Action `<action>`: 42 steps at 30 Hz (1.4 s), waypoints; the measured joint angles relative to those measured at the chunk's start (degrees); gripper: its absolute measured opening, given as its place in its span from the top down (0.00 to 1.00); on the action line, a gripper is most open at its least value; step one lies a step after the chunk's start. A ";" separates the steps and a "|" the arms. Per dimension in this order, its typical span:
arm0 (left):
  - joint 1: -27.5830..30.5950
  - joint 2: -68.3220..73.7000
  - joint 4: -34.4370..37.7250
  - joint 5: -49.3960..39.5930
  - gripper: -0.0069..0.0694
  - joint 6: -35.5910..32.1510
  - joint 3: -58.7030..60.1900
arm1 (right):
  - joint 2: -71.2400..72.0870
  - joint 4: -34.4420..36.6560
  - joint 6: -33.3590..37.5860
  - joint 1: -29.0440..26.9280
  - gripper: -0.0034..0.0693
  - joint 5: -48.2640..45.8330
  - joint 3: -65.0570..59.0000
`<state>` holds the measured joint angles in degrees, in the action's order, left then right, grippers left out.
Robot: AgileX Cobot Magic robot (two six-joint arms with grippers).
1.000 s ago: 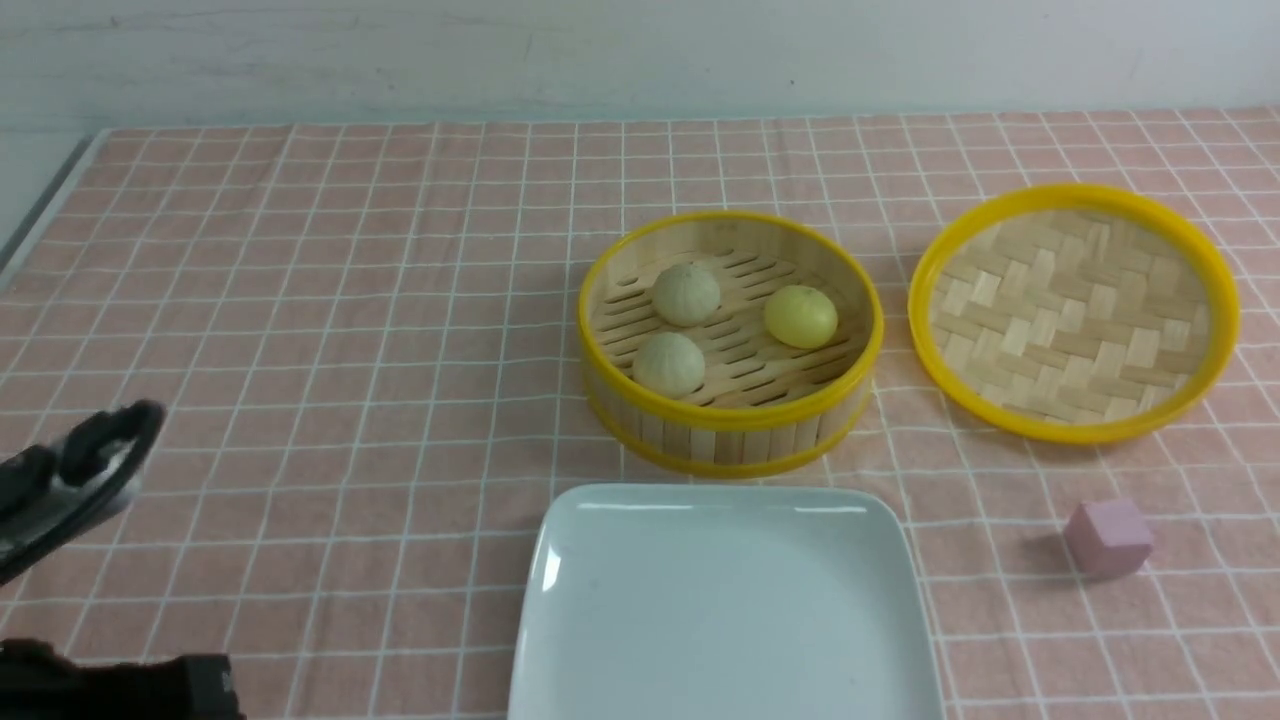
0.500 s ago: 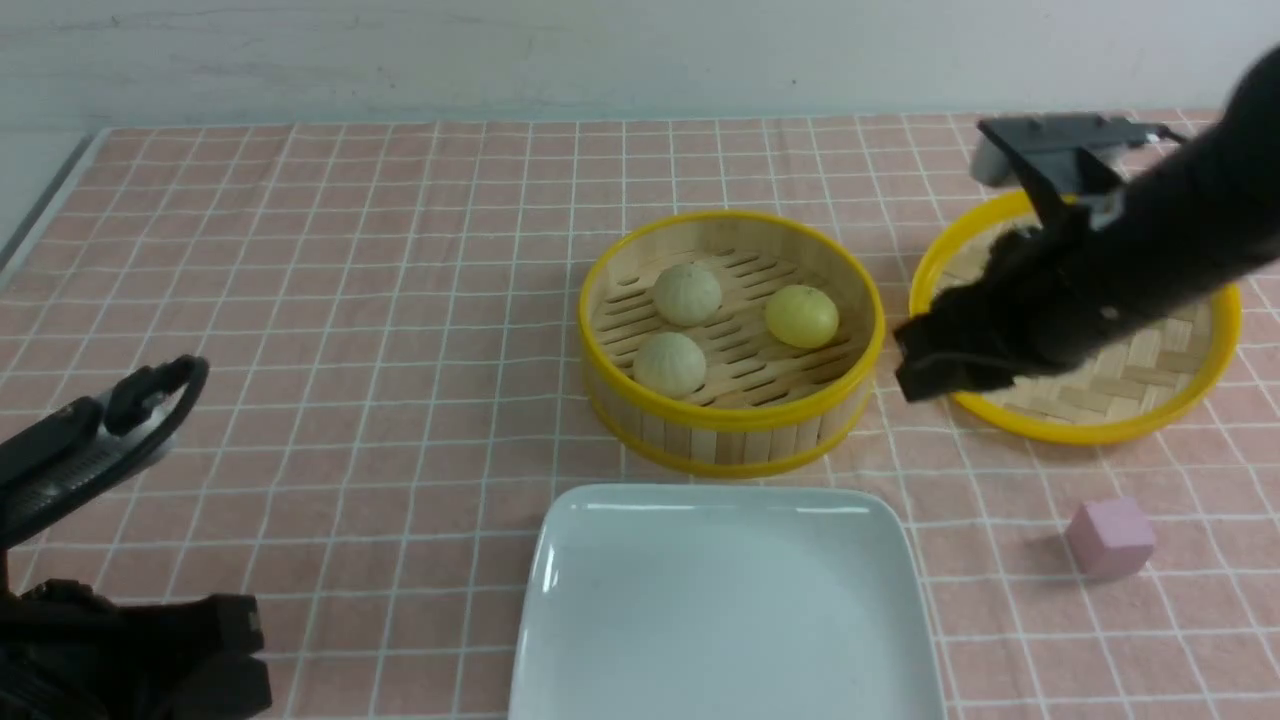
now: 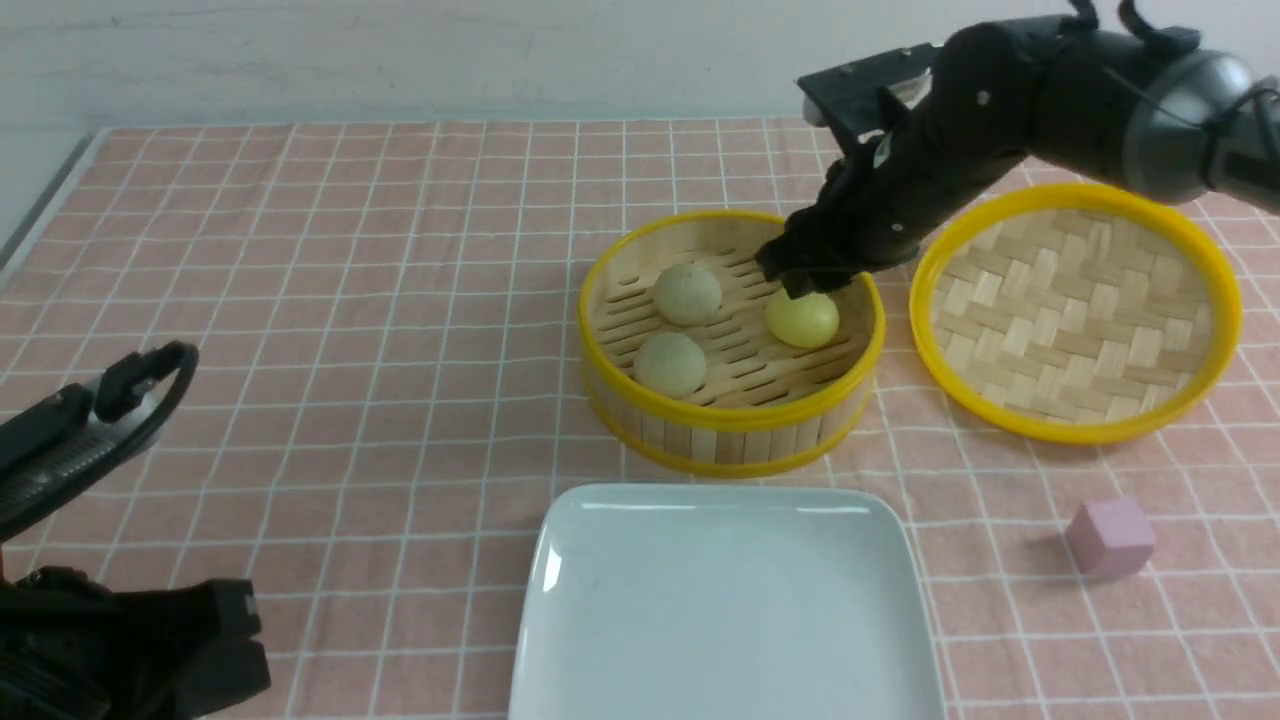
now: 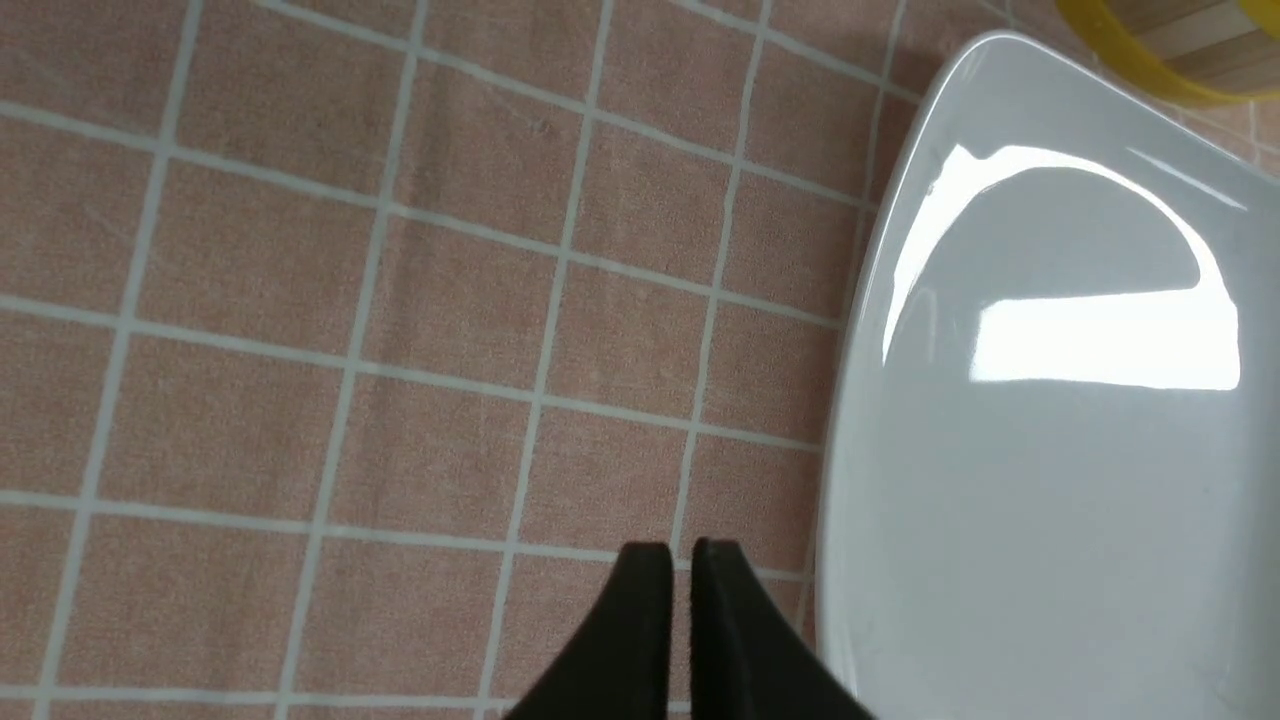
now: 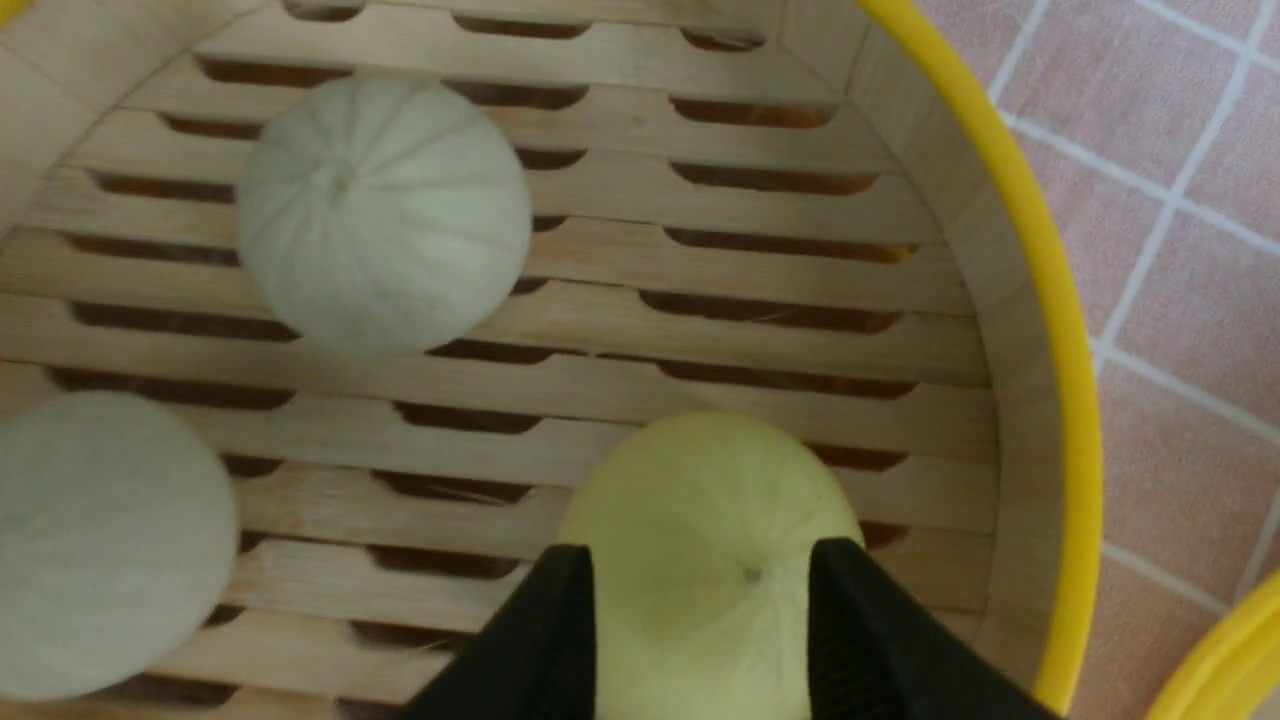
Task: Put the steamed buns into the plate on the pink tablecloth.
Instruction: 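Reach toward a bun in the bamboo steamer with the right gripper, then move the steamed bun from the bamboo steamer onto the white plate with the right gripper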
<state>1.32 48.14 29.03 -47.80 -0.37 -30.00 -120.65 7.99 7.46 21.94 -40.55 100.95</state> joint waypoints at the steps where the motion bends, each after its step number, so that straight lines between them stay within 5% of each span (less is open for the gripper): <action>1: 0.00 0.00 0.00 0.00 0.83 0.00 0.00 | -0.16 0.00 0.00 0.00 0.53 0.00 0.07; 8: 0.00 0.00 0.00 0.00 0.81 0.05 0.00 | -3.51 -1.16 0.00 0.00 0.60 1.05 0.40; 10: 0.00 0.00 0.00 -0.12 0.81 0.05 0.00 | -3.51 -0.27 0.00 0.00 0.68 0.79 0.64; 13: 0.00 0.00 0.08 -0.37 0.80 0.05 0.00 | -2.52 1.88 0.00 0.00 0.92 -1.32 0.69; 15: 0.00 0.00 0.08 -0.51 0.79 0.05 0.00 | -1.12 2.18 0.00 0.00 0.94 -3.05 0.69; 26: 0.00 0.00 0.14 -0.91 0.78 0.05 0.00 | 22.37 7.18 0.00 0.52 0.94 -28.63 -1.71; 29: 0.00 0.00 0.14 -1.05 0.77 0.05 0.00 | 25.36 8.43 -0.02 2.87 0.94 -29.53 -6.97; 35: 0.00 0.00 0.14 -1.07 0.76 0.05 0.00 | 25.00 6.97 -1.58 12.97 0.94 -17.39 -26.54; 42: 0.00 0.00 0.14 -1.07 0.75 0.05 0.00 | 19.66 -5.04 -12.42 19.43 0.83 -2.06 -34.35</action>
<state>1.32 48.14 29.17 -48.88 -0.32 -30.00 -100.98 2.95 -4.96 41.36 -42.62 66.60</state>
